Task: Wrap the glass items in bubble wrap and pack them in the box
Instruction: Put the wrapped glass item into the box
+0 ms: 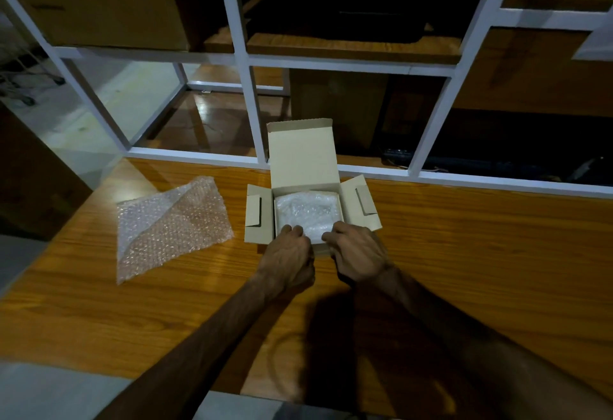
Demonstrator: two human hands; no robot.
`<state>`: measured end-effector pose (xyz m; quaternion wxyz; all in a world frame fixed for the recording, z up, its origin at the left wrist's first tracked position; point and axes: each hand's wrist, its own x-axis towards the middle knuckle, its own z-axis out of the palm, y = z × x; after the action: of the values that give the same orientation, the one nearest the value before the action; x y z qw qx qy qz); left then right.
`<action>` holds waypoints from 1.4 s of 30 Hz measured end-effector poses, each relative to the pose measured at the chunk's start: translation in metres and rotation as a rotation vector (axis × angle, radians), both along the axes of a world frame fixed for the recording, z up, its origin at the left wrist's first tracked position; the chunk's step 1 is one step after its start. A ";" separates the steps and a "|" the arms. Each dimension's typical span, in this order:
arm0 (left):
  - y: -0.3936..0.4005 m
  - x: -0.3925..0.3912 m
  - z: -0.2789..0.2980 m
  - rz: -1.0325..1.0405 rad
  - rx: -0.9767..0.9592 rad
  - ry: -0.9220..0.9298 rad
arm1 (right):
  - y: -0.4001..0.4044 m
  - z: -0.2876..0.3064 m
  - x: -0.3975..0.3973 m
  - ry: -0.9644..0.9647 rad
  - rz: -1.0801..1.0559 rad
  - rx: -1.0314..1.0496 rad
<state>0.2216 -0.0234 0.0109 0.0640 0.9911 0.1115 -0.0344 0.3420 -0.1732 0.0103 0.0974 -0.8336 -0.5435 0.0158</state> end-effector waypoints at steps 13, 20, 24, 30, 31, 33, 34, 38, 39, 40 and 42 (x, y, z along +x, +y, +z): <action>0.000 -0.020 -0.008 0.052 0.178 -0.035 | -0.022 -0.041 -0.017 -0.156 -0.098 0.234; 0.005 -0.013 -0.007 0.021 0.176 -0.002 | -0.019 -0.044 0.024 0.015 0.082 0.220; 0.013 -0.011 -0.008 -0.005 0.167 0.016 | -0.016 -0.015 0.036 0.203 0.037 -0.033; 0.016 -0.007 -0.006 -0.052 0.223 0.080 | -0.012 0.000 0.041 0.263 0.068 0.012; 0.013 -0.006 -0.003 -0.058 0.244 0.097 | -0.012 0.003 0.041 0.260 0.058 0.017; 0.006 -0.004 0.003 -0.045 0.257 0.087 | -0.014 0.007 0.037 0.236 0.054 0.012; 0.002 -0.004 0.004 -0.033 0.249 0.067 | -0.015 0.007 0.034 0.207 0.051 -0.002; -0.014 0.004 0.004 -0.081 0.038 -0.063 | -0.026 0.001 0.020 0.025 -0.071 0.001; -0.017 0.006 0.004 -0.099 -0.037 -0.081 | -0.027 0.000 0.018 -0.001 -0.108 0.016; -0.018 0.009 0.004 -0.106 -0.088 -0.093 | -0.026 0.001 0.016 -0.010 -0.141 0.016; -0.017 0.011 0.002 -0.099 -0.139 -0.117 | -0.019 0.001 0.014 0.008 -0.184 -0.017</action>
<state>0.2322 -0.0407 0.0125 0.1370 0.9889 0.0555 0.0130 0.3563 -0.1926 0.0115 0.0936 -0.8807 -0.4642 0.0147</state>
